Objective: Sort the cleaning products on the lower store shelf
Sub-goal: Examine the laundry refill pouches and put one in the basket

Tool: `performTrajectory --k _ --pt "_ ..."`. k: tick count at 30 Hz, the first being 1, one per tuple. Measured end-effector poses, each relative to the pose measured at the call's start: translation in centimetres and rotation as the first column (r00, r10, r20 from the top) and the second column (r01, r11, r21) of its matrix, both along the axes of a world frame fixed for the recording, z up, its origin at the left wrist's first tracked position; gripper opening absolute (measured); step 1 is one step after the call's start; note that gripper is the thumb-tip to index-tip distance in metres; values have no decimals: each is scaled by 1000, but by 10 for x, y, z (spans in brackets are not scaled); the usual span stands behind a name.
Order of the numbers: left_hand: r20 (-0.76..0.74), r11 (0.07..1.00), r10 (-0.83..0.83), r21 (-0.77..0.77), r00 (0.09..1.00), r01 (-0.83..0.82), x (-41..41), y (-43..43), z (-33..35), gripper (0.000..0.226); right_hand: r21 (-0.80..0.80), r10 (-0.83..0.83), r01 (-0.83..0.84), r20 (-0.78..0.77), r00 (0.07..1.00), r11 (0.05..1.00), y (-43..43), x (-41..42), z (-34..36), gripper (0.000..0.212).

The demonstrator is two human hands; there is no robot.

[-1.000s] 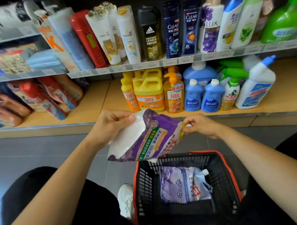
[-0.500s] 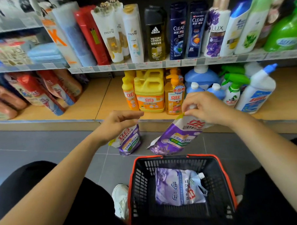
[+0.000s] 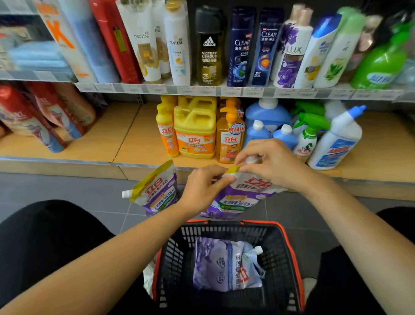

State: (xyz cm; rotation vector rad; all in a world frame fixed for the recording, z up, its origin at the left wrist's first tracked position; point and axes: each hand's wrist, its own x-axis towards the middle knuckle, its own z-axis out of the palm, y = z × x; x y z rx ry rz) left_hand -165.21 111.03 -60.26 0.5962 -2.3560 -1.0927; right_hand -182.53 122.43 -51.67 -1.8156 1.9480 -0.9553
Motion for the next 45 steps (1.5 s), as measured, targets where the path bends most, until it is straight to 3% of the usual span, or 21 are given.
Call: performTrajectory --k 5,10,14,17,19,21,24,28,34,36,45 --pt "-80 996 22 86 997 -15 7 -14 15 35 -31 -44 52 220 975 998 -1 -8 1 51" --pt "-147 972 67 232 987 -31 25 -21 26 20 304 -135 74 185 973 950 22 -60 -23 68" --pt "-188 930 134 363 973 -58 40 -30 36 20 346 -201 79 334 921 935 28 -71 -50 46" --pt "-219 911 186 404 958 -85 48 -40 40 19 229 -247 130 614 749 965 18 -60 -64 21" --pt "-248 910 221 400 943 -108 53 -47 44 17 152 -267 225 679 684 962 10 -49 -65 8" --pt "-274 910 243 398 931 -121 58 -54 51 19 103 -289 299 667 687 949 -1 -39 -57 13" --pt "-286 919 265 365 921 -151 72 -72 64 28 15 -263 316 590 763 949 -20 -27 -32 10" --pt "-228 916 346 292 910 -275 94 -112 76 29 -106 -159 228 440 884 968 -62 -7 24 27" --pt "-152 845 490 326 859 -424 127 -179 87 26 -91 -29 61 323 946 994 -150 27 81 17" --pt "-161 815 527 373 835 -443 137 -202 86 23 -72 7 16 315 949 997 -181 39 85 7" --pt "-124 652 686 544 717 -529 162 -305 42 19 13 -21 19 234 972 1000 -307 79 29 14"
